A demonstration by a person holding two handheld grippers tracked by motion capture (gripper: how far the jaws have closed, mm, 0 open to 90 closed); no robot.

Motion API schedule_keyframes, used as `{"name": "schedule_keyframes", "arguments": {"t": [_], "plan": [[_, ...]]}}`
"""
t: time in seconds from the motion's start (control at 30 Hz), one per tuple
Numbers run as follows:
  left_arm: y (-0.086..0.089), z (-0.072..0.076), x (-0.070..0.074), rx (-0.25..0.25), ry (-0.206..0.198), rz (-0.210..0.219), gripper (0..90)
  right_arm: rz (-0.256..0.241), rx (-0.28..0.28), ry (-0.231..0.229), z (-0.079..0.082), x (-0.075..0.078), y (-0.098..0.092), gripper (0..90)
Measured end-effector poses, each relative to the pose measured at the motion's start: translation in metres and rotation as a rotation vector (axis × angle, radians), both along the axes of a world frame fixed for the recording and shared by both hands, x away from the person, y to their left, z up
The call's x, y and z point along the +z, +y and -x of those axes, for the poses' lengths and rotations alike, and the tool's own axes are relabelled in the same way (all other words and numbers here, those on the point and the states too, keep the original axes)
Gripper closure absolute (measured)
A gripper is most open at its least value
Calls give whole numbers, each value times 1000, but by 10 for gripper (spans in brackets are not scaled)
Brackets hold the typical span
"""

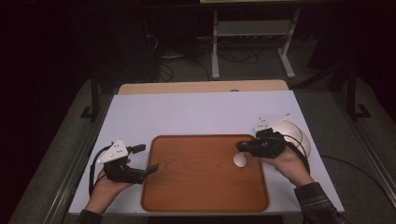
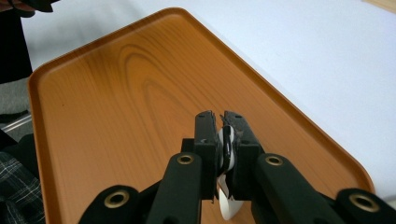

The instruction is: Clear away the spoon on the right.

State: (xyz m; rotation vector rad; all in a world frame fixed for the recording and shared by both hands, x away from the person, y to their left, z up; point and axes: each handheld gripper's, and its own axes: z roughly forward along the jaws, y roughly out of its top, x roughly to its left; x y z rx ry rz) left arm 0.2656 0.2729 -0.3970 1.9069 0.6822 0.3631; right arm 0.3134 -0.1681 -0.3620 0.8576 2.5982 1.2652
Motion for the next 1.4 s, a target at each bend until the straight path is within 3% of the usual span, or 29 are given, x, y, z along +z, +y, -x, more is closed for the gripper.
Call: {"name": "schedule_keyframes", "arguments": {"t": [0.4,0.7,1.0,1.4], "plan": [[0,0,0,-1,0,1,111,7,64,-3,-17,-5,36,837],[1,0,-1,0,2,0,111,95,102,36,-24,-30,61,840],[0,0,-1,-2,1,0,111,142,176,54,-28,-53,73,831],[0,-1,-1,-3,3,-1,111,175,215,58,-25,-64,81,772]]}}
